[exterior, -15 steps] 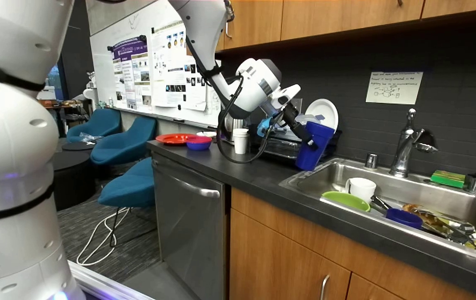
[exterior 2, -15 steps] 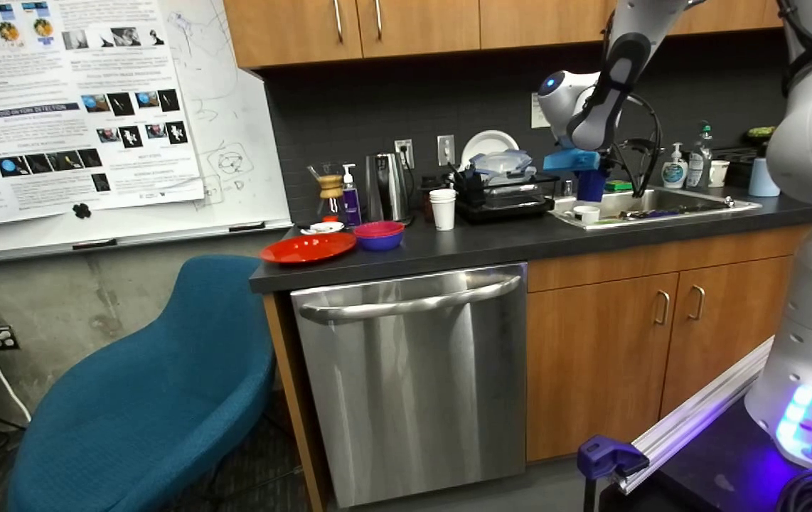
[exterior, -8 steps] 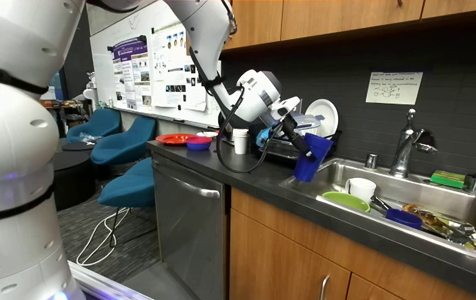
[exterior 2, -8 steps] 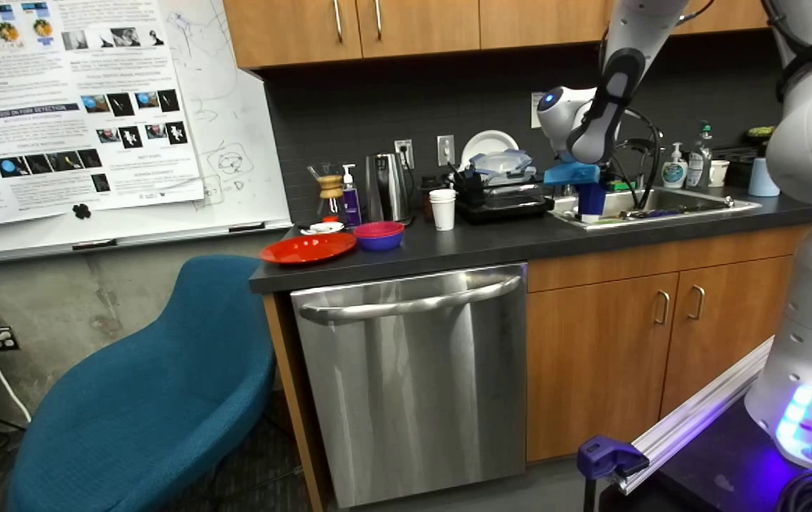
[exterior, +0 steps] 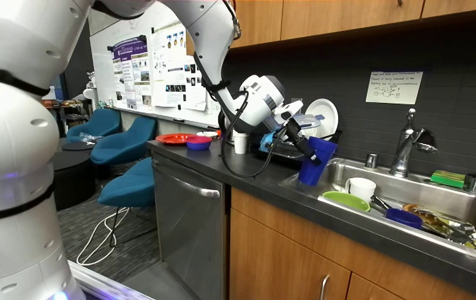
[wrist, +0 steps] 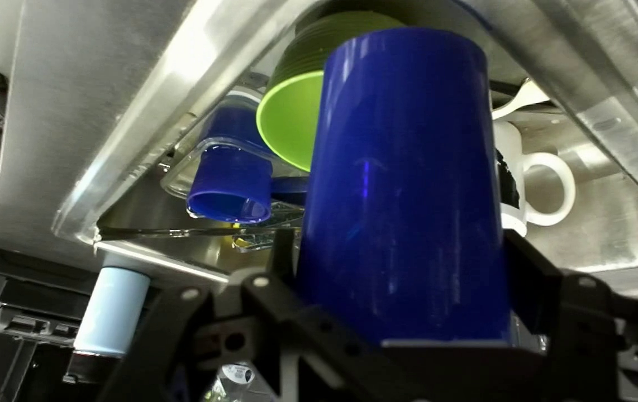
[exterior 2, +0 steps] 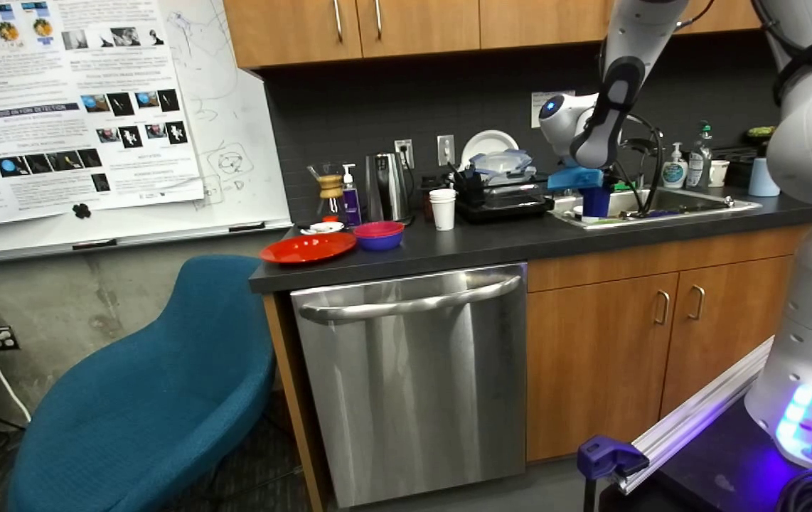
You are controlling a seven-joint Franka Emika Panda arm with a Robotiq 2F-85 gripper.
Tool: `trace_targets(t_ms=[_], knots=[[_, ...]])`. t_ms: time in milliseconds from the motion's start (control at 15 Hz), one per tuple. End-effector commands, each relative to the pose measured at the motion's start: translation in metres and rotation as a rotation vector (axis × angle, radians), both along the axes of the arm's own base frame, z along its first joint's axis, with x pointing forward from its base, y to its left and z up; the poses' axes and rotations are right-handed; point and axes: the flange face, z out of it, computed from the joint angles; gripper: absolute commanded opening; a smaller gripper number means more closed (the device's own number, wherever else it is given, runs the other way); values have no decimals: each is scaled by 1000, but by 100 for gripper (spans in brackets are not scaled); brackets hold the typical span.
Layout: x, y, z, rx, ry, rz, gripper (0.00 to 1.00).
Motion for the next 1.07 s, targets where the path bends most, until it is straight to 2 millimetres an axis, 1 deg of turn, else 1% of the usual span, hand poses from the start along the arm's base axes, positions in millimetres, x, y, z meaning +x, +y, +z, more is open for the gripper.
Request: trace_targets(t_ms=[0,467,733,1000], knots=[[7,-8,0,-40,-15,-1,60],[15,-1,-11,-36,-6,17,60],[18,-3,-12,-42,-5,20,60],[19,-1,-21,-56,13,34,60]])
